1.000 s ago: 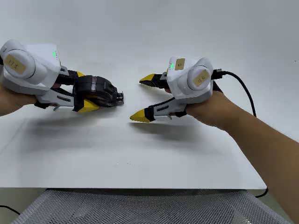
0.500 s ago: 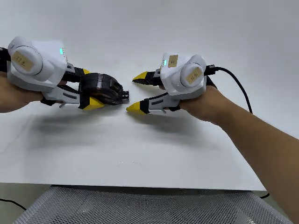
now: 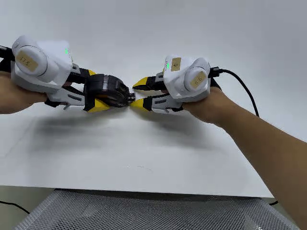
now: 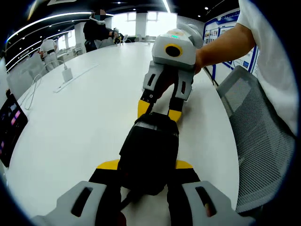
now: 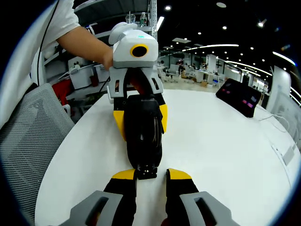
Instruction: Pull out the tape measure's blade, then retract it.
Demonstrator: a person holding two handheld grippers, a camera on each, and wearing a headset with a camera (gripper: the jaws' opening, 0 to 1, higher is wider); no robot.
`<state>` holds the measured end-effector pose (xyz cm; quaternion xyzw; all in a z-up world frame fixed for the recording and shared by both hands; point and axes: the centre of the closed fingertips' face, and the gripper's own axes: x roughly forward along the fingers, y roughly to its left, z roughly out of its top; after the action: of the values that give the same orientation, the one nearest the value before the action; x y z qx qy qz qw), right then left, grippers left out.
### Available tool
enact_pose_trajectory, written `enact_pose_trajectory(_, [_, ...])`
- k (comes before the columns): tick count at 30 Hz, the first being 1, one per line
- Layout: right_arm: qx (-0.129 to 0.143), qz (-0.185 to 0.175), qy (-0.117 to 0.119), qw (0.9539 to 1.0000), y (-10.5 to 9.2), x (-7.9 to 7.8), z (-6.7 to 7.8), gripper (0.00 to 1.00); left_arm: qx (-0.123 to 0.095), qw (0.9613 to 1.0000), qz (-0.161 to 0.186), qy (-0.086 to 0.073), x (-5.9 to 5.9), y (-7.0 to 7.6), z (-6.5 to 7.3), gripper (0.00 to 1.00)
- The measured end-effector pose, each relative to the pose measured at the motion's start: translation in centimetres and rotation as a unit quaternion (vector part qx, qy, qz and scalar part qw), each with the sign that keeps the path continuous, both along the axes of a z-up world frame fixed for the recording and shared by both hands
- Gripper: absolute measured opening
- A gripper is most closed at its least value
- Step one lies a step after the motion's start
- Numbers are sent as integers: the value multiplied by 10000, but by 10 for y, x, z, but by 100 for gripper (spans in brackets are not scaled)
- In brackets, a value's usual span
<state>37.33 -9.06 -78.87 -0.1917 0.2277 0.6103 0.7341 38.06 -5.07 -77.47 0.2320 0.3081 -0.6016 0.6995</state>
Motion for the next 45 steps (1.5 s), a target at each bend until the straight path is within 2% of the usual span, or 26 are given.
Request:
enact_pose_trajectory(8, [35,55,31,10000,2,-1,0,17,-9,10000,-35,2,0,0,0,33])
enact_pose_trajectory(11, [67,175,-16,9998,4,-3,0,12,-8,10000,-39,4,0,0,0,33])
enact_pose_trajectory(12, [56,136,-88,9999,4,-1,0,12,-3,10000,-47,-1,0,0,0,33])
enact_pose_trajectory(15, [106,91,-22,9999,5,-1,-1,11,19,10000,-82,-14,-1,0,0,32])
enact_pose_trajectory(21, [100,62,-22,9999,4,0,-3,10,126,9995,-295,-41,-1,2,-1,32])
enact_pose_trajectory(23, [105,69,-28,9999,4,-1,-3,10,211,9989,-401,-87,-1,3,-2,31])
enact_pose_trajectory(25, [114,55,-30,9999,3,-2,-3,10,342,9974,-580,-238,-1,6,-3,31])
enact_pose_trajectory(28, [122,47,-27,9999,2,-3,-3,10,429,9973,-552,-214,-1,6,-4,30])
enact_pose_trajectory(31, [100,25,-20,9999,2,-4,-3,10,494,9970,-548,-255,-1,7,-4,30])
enact_pose_trajectory(45, [-65,51,46,10000,0,-7,-1,8,612,9962,-525,-321,-1,8,-4,29])
